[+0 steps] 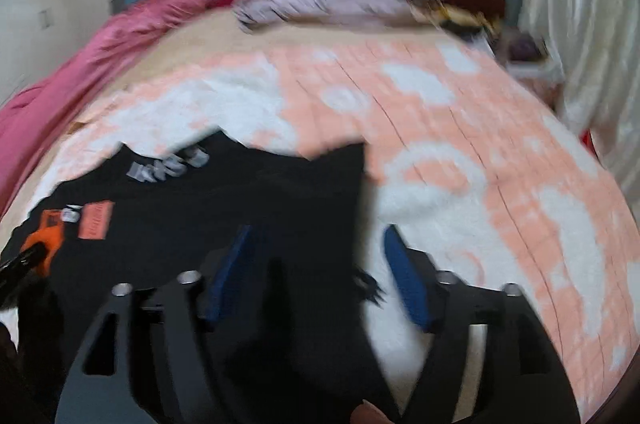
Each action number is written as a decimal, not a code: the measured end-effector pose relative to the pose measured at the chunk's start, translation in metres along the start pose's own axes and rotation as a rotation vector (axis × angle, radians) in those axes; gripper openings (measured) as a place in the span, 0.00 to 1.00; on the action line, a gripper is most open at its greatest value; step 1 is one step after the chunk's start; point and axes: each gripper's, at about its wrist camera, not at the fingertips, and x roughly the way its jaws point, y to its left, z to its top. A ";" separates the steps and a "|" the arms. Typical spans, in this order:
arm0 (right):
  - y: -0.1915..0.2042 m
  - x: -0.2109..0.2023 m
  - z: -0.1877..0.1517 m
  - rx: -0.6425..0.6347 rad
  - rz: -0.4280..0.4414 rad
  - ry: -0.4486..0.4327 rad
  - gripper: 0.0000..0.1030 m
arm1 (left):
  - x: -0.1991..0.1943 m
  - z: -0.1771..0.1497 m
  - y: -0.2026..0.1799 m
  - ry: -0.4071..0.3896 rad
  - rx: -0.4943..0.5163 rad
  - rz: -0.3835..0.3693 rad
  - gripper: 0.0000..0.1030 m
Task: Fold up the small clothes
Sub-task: 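Lay the cuff across the shirt body and open the left tool, then grasp the folded sleeve's orange cuff again with the left tool, then fold the sleeve and shirt side inward and release with the left tool, then grasp the orange cuff of the first sleeve with the right tool, then fold the sleeve and shirt side inward and release with the right tool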
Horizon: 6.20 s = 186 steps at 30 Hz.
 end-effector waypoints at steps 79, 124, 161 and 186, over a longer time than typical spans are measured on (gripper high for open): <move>0.194 -0.096 -0.051 -0.425 0.403 -0.109 0.93 | -0.118 -0.018 0.113 -0.194 -0.144 0.355 0.79; 0.187 -0.074 -0.078 -0.262 0.501 -0.027 0.93 | -0.169 -0.047 0.166 -0.407 -0.430 0.189 0.10; 0.140 -0.009 -0.044 -0.151 0.413 0.072 0.79 | -0.090 -0.007 0.063 -0.265 -0.150 0.031 0.45; 0.062 -0.018 0.039 -0.233 0.137 -0.002 0.15 | -0.071 0.003 0.031 -0.205 -0.053 0.001 0.48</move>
